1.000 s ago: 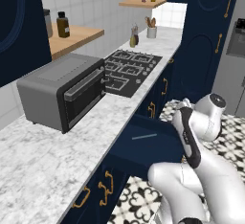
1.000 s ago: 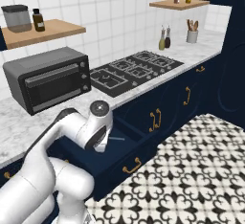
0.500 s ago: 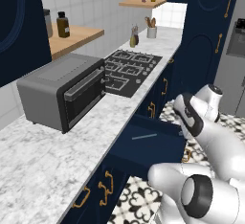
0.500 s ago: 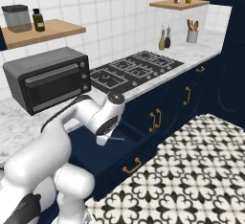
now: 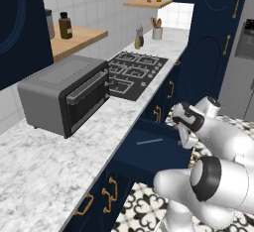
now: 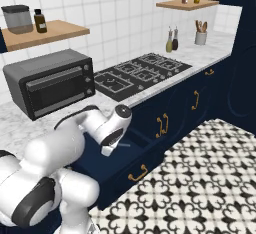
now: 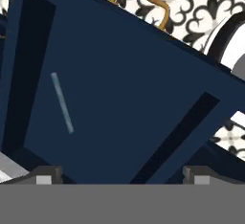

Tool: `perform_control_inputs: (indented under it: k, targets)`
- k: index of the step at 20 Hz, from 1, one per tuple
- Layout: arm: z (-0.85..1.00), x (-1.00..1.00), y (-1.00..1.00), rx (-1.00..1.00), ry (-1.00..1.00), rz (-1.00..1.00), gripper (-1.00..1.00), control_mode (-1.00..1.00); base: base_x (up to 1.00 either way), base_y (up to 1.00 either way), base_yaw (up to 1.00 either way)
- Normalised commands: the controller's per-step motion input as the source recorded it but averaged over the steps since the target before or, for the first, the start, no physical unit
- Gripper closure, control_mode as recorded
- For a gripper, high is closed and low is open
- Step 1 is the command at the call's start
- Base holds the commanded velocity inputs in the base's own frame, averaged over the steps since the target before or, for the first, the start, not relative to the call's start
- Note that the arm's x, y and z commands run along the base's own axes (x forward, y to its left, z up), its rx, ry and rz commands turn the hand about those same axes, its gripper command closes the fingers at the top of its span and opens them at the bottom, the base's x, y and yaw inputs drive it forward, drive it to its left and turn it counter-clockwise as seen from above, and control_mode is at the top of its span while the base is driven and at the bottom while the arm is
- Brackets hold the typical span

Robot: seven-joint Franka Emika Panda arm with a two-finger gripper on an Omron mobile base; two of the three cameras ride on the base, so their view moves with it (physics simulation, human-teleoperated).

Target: Take a straw from the drawer in front and place it inside the glass cup on the dining counter.

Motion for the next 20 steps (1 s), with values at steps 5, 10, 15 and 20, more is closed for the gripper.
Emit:
perform_control_inputs:
  k: [5, 10, 15, 20]
  targets:
    - [-0.39, 0.30, 0.06, 0.07, 0.01, 0.00, -1.00, -1.00, 0.00, 0.00, 0.00]
    - [-0.33, 0.20, 0.00, 0.11, 0.00, 0.00, -1.00, -1.00, 0.00, 0.00, 0.00]
    - [-0.14, 0.33, 0.00, 0.06, 0.02, 0.00, -1.00, -1.00, 0.00, 0.00, 0.00]
    - [-0.16, 0.40, 0.00, 0.06, 0.12, 0.00, -1.00, -1.00, 0.00, 0.00, 0.00]
